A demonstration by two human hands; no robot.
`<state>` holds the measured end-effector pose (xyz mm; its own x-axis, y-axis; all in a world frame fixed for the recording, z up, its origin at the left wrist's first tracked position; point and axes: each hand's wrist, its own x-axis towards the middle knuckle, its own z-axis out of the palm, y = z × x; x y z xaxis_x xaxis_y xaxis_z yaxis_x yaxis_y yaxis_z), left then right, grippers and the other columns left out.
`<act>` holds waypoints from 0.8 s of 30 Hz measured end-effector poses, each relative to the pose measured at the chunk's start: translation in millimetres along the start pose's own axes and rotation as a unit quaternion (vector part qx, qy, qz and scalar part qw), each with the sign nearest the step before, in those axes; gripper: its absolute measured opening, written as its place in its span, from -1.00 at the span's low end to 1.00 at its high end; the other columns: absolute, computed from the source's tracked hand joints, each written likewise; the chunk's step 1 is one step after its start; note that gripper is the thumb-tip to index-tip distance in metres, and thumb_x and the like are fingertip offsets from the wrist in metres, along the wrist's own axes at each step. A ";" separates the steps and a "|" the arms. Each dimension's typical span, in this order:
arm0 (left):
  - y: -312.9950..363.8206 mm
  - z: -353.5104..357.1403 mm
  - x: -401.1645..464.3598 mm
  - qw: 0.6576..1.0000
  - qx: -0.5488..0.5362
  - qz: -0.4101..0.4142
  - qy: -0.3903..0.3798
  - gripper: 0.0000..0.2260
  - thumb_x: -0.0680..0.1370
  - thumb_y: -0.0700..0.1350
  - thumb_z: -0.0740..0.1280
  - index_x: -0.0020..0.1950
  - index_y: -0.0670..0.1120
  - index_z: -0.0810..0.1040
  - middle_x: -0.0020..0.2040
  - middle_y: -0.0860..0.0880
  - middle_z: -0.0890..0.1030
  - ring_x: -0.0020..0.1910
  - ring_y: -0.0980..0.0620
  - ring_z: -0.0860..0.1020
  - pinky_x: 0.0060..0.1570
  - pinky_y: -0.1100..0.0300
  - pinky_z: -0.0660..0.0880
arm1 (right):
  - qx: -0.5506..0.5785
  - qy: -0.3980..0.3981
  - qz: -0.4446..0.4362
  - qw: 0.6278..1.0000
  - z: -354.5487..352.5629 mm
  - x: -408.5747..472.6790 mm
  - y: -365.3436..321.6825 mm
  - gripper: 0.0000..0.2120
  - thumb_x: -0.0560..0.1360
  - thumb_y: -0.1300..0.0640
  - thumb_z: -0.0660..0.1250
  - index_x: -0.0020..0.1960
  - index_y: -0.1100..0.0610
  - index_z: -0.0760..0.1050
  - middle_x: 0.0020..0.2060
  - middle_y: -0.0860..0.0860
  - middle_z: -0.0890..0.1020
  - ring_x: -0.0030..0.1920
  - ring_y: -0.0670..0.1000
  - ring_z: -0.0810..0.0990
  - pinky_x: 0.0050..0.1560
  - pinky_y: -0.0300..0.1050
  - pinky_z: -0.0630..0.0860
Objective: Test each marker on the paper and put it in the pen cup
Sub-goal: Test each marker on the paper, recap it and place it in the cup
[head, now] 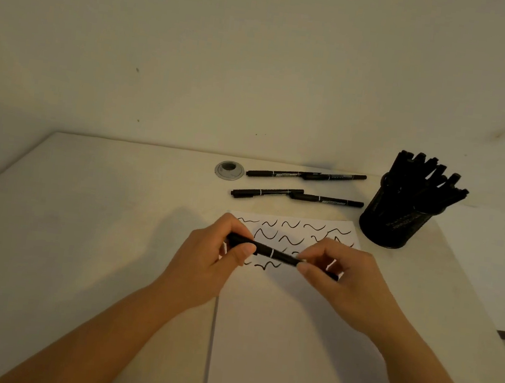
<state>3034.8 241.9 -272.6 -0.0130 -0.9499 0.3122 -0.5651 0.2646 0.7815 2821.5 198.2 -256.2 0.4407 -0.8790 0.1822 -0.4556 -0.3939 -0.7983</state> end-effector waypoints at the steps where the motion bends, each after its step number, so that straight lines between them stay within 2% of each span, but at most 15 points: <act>1: 3.8 0.1 3.2 1.000 0.007 0.008 -0.012 -0.97 0.47 0.06 0.23 -0.14 0.21 0.40 -0.30 0.28 0.56 -0.31 0.19 0.48 -0.36 0.44 0.35 | -0.044 -0.020 -0.015 0.999 -3.6 -0.1 -1.5 -0.89 0.41 0.09 0.39 -0.20 -0.13 0.54 -0.36 -0.17 0.58 -0.25 -0.17 0.53 -0.24 -0.35 0.43; 4: 19.0 6.0 13.5 0.998 0.035 0.044 -0.042 -0.94 0.46 0.04 0.23 -0.14 0.23 0.39 -0.37 0.24 0.50 -0.27 0.28 0.46 -0.29 0.47 0.34 | -0.123 -0.047 -0.038 0.991 -8.1 1.6 -9.3 -0.92 0.42 -0.03 0.36 -0.14 -0.21 0.49 -0.35 -0.24 0.56 -0.22 -0.21 0.52 -0.22 -0.39 0.40; 6: 29.1 13.0 20.3 0.995 0.042 0.065 -0.061 -0.97 0.47 0.05 0.23 -0.12 0.18 0.41 -0.35 0.23 0.48 -0.26 0.28 0.46 -0.28 0.45 0.34 | -0.162 -0.049 -0.056 0.984 -8.2 3.4 -14.0 -0.88 0.43 -0.09 0.31 -0.04 -0.14 0.53 -0.30 -0.19 0.57 -0.25 -0.16 0.51 -0.20 -0.32 0.43; 9: 38.8 21.4 30.5 0.993 0.050 0.088 -0.068 -0.91 0.48 0.06 0.21 -0.07 0.10 0.44 -0.32 0.21 0.49 -0.26 0.24 0.46 -0.28 0.39 0.37 | -0.180 -0.041 -0.071 0.980 -13.2 6.6 -17.6 -0.79 0.46 -0.11 0.25 0.04 -0.08 0.53 -0.27 -0.13 0.58 -0.27 -0.13 0.50 -0.19 -0.19 0.46; 13: 37.4 24.4 47.1 0.992 0.059 0.084 -0.073 -0.86 0.54 0.03 0.23 0.10 0.14 0.40 -0.30 0.14 0.53 -0.26 0.23 0.49 -0.27 0.38 0.38 | -0.187 -0.049 -0.037 0.980 -25.7 13.4 -10.3 -0.82 0.50 -0.03 0.28 0.08 -0.05 0.49 -0.31 -0.17 0.57 -0.34 -0.18 0.49 -0.30 -0.34 0.35; 15: 30.5 23.7 58.3 0.992 0.072 0.057 -0.083 -0.81 0.54 0.03 0.22 0.15 0.15 0.39 -0.28 0.14 0.54 -0.26 0.28 0.48 -0.28 0.39 0.37 | -0.183 -0.027 -0.015 0.983 -33.3 18.3 -4.4 -0.82 0.50 0.00 0.28 0.10 -0.03 0.47 -0.28 -0.18 0.56 -0.33 -0.17 0.48 -0.32 -0.32 0.32; 18: 12.6 20.8 73.5 0.986 0.147 0.022 -0.079 -0.84 0.55 0.04 0.21 0.11 0.11 0.45 -0.27 0.20 0.53 -0.24 0.30 0.48 -0.23 0.31 0.39 | -0.218 0.015 0.010 0.976 -47.3 26.4 2.7 -0.81 0.52 0.05 0.27 0.13 0.01 0.45 -0.13 -0.09 0.59 -0.20 -0.06 0.52 -0.18 -0.18 0.42; 20: -1.2 20.7 79.9 0.971 0.225 0.021 -0.076 -0.86 0.55 0.04 0.21 0.07 0.09 0.48 -0.23 0.21 0.50 -0.19 0.23 0.50 -0.21 0.27 0.39 | -0.229 0.050 0.020 0.972 -59.0 31.2 5.7 -0.84 0.52 0.11 0.28 0.10 0.03 0.45 -0.14 -0.05 0.57 -0.15 -0.01 0.53 -0.14 -0.10 0.46; 22: -14.5 20.0 86.8 0.959 0.273 0.023 -0.070 -0.86 0.55 0.02 0.21 0.05 0.07 0.49 -0.15 0.18 0.49 -0.11 0.13 0.53 -0.19 0.23 0.40 | -0.202 0.094 0.023 0.975 -71.2 35.6 6.3 -0.83 0.51 0.18 0.28 0.09 0.05 0.46 -0.13 -0.04 0.56 -0.15 -0.01 0.51 -0.15 -0.13 0.41; 24: -26.0 17.0 97.2 0.954 0.296 0.019 -0.053 -0.84 0.55 0.00 0.22 0.08 0.03 0.50 -0.04 0.10 0.51 -0.03 0.08 0.51 -0.15 0.17 0.45 | -0.156 0.141 0.022 0.977 -83.0 39.7 4.5 -0.74 0.51 0.22 0.27 0.18 0.04 0.42 -0.09 -0.04 0.56 -0.14 -0.01 0.52 -0.13 -0.16 0.37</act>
<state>3034.2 139.9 -271.8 -0.1086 -0.9612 0.2536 -0.9286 0.1891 0.3192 2772.8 139.3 -204.9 0.2046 -0.9189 0.3372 -0.7020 -0.3778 -0.6037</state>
